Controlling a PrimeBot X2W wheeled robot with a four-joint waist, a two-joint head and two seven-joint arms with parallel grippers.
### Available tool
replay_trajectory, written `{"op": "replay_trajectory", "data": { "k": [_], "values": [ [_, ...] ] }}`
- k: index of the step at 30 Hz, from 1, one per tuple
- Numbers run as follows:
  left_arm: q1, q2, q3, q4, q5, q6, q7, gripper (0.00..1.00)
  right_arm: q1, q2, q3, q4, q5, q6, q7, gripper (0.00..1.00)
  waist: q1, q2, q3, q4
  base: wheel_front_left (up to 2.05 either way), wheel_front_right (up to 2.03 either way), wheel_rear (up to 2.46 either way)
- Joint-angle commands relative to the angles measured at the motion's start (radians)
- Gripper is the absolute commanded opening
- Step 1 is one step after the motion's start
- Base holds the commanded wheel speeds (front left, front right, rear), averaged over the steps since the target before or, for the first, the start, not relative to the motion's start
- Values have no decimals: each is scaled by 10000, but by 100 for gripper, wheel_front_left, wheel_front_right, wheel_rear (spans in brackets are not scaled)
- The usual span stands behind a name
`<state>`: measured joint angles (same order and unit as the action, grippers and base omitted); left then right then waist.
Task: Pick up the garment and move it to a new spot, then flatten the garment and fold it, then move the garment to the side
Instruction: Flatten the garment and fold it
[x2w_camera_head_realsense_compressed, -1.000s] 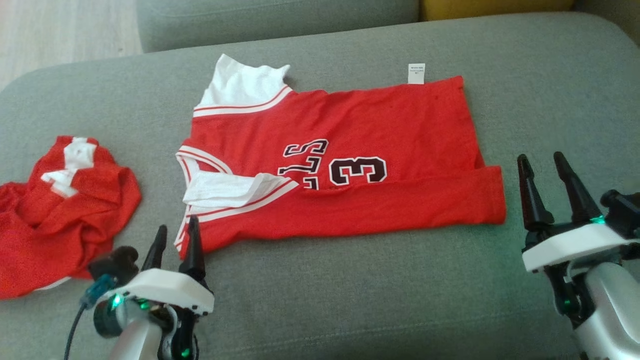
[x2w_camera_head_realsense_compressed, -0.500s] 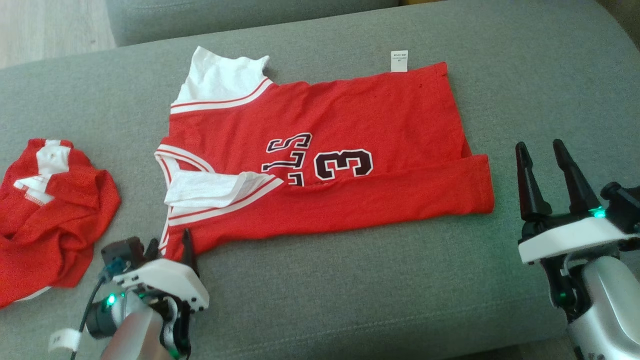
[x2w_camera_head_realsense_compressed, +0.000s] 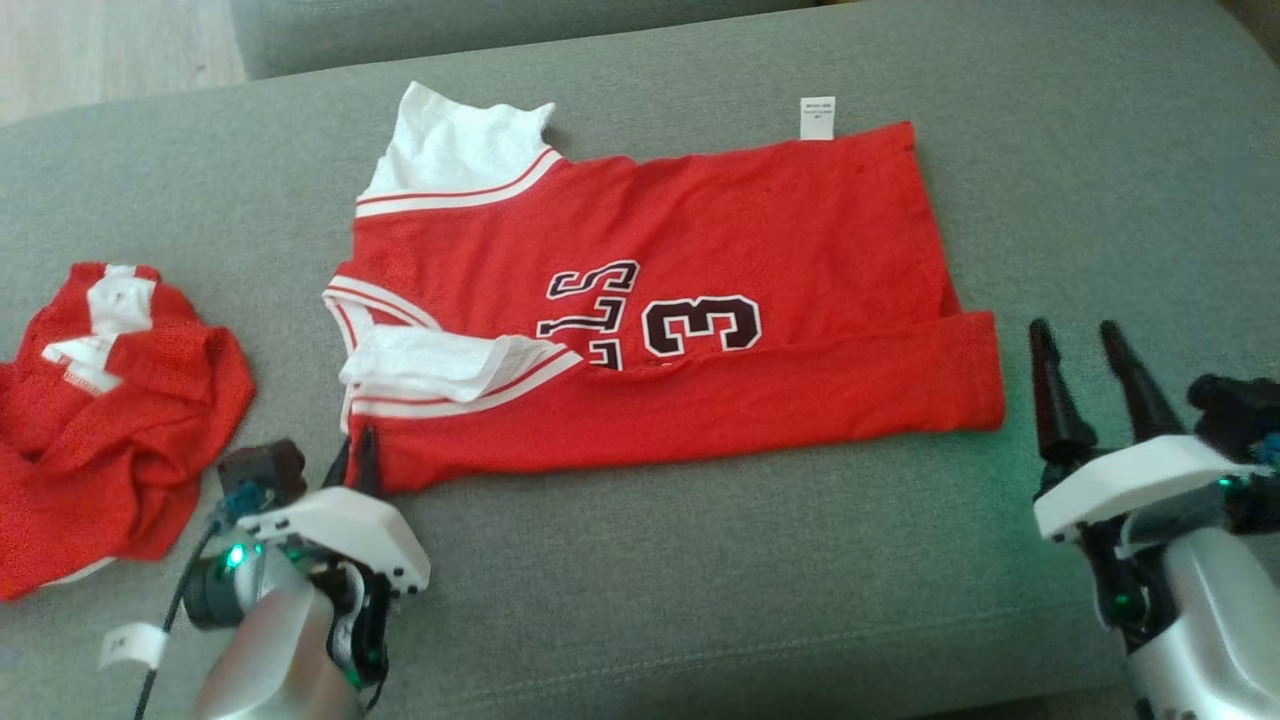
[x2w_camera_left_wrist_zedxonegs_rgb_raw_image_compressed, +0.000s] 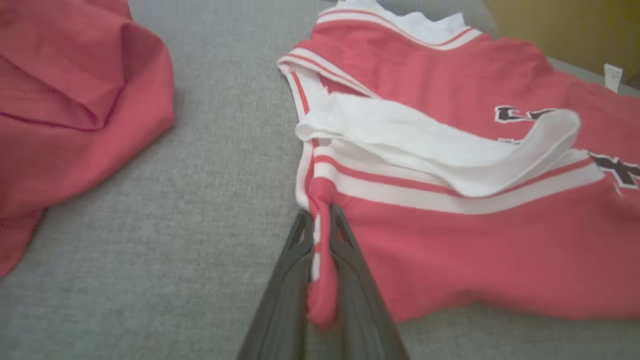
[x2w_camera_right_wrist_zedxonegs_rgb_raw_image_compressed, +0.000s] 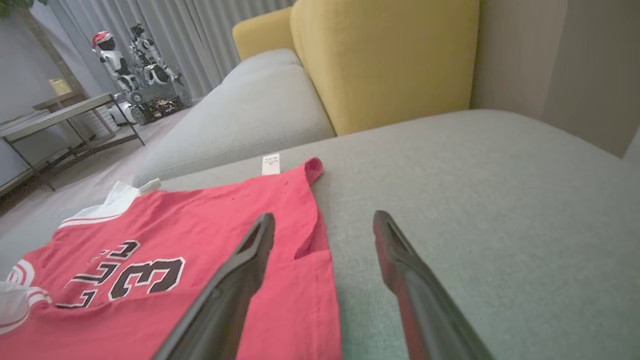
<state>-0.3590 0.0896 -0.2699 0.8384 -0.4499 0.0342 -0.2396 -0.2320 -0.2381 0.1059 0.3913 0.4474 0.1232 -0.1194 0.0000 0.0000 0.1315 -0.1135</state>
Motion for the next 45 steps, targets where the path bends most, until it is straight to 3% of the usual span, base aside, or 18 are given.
{"op": "replay_trajectory", "data": {
  "k": [1,12,23,24,25,36,45],
  "values": [
    [-344,201,412,-604,133,39,-169,0,-91,110,58,-50,51,75,242,100,0,0,-6,118,0,0,0],
    [198,142,789,-2799,641,157,-219,0,-723,775,-517,1673,428,75,1287,100,0,0,30,635,0,0,0],
    [299,1,496,-3061,790,-37,-221,0,-1587,884,-265,3271,580,75,1541,100,0,0,318,856,0,0,0],
    [281,-4,472,-3036,794,-47,-221,0,-1614,878,-136,3352,662,75,1665,31,0,0,330,874,0,0,0],
    [263,-7,450,-3006,796,-57,-221,0,-1643,817,12,3376,678,75,1690,0,0,0,336,891,0,0,0],
    [405,65,262,-2549,724,-195,-127,0,-1702,-259,512,3512,911,75,1379,0,0,0,-225,965,0,0,0],
    [1034,198,-26,-2738,591,-391,467,0,-1002,-1269,846,2946,1456,75,2415,0,0,0,-932,965,0,0,0]
  ]
}}
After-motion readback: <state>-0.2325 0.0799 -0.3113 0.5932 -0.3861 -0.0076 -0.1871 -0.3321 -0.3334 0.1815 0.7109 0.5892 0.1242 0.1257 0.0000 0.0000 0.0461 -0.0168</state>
